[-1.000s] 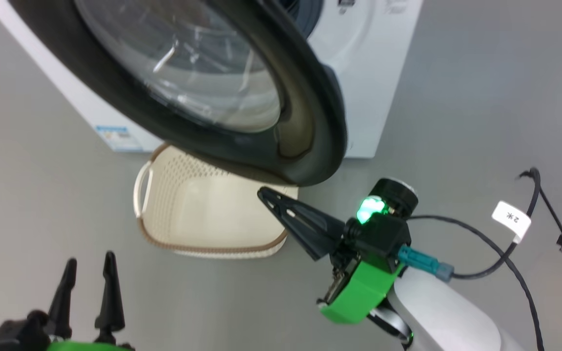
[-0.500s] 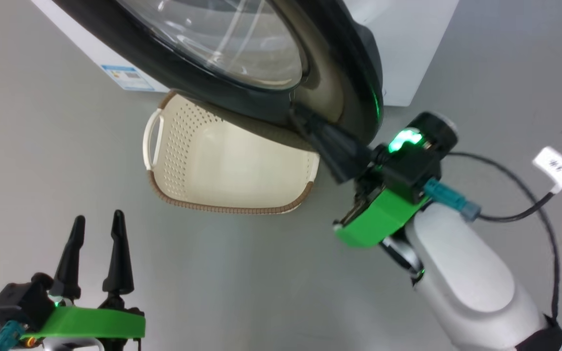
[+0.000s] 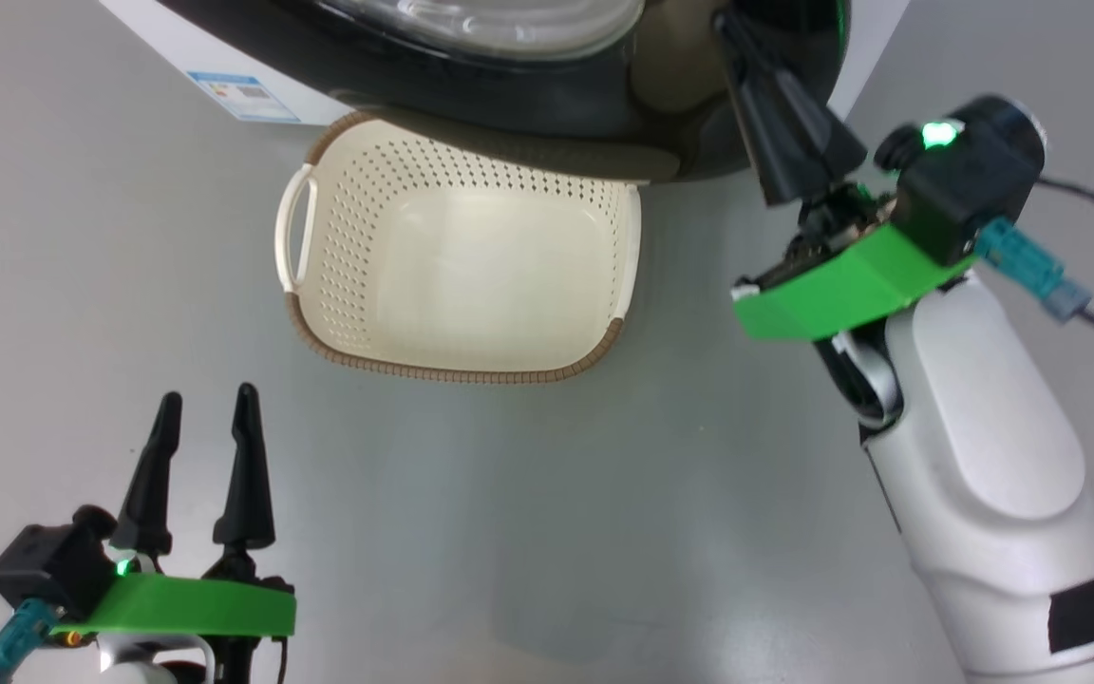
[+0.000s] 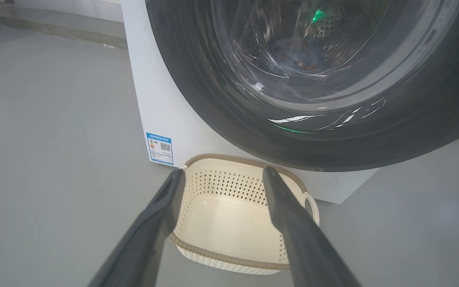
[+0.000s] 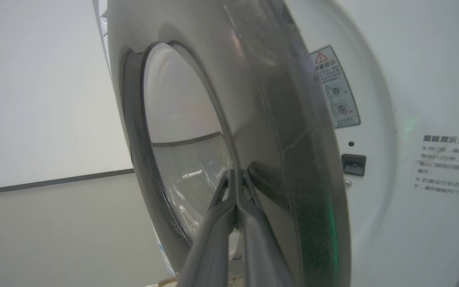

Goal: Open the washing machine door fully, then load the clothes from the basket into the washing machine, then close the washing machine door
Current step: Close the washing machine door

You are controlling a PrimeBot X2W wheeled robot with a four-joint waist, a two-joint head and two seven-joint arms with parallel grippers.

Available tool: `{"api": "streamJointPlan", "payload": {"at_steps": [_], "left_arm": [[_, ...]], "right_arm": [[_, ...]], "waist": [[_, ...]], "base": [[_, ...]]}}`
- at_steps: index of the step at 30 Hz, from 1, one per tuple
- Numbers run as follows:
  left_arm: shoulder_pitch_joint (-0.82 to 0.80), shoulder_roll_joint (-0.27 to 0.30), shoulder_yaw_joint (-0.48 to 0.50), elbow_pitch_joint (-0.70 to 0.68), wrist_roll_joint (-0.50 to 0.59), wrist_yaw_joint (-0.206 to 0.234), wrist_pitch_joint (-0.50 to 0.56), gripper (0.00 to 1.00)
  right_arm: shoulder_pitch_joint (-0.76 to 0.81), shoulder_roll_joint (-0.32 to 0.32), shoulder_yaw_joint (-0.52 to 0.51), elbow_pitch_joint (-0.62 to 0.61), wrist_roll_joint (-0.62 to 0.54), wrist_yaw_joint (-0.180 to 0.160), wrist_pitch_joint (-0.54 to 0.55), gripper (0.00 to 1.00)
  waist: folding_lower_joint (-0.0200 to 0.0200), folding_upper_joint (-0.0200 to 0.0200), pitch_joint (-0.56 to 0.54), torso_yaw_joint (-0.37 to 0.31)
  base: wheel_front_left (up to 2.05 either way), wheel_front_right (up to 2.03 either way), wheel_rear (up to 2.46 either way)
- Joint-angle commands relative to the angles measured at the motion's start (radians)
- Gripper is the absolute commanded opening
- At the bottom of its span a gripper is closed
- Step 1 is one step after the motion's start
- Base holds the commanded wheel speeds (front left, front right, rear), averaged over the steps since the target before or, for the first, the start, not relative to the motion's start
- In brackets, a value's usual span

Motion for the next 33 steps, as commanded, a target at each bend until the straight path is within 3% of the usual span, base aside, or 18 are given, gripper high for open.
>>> {"api": "streamJointPlan", "payload": {"at_steps": [1,7,18,33], "left_arm": [[-0.022,0.03,0.025,-0.022,-0.011,-0.002,-0.006,1.0],[-0.054,0.036,0.005,-0.017,-0.033,-0.002,-0.006,1.0],[-0.106,0.038,-0.036,-0.015,-0.065,-0.002,-0.006,1.0],[-0.132,0.04,-0.064,-0.009,-0.078,-0.002,-0.006,1.0]], "right_arm": [[-0.043,0.029,0.002,-0.012,0.022,0.001,-0.005,0.0],[-0.186,0.029,-0.048,0.057,0.044,0.001,-0.005,0.0],[-0.406,0.029,-0.042,0.151,0.059,0.001,-0.005,0.0],[-0.516,0.029,-0.036,0.2,0.075,0.001,-0.005,0.0]], "waist": [[0.0,0.0,0.022,0.004],[0.0,0.0,0.084,0.008],[0.0,0.0,0.167,0.011],[0.0,0.0,0.191,0.004]], "base": [[0.0,0.0,0.0],[0.0,0.0,0.0],[0.0,0.0,0.0],[0.0,0.0,0.0]]}}
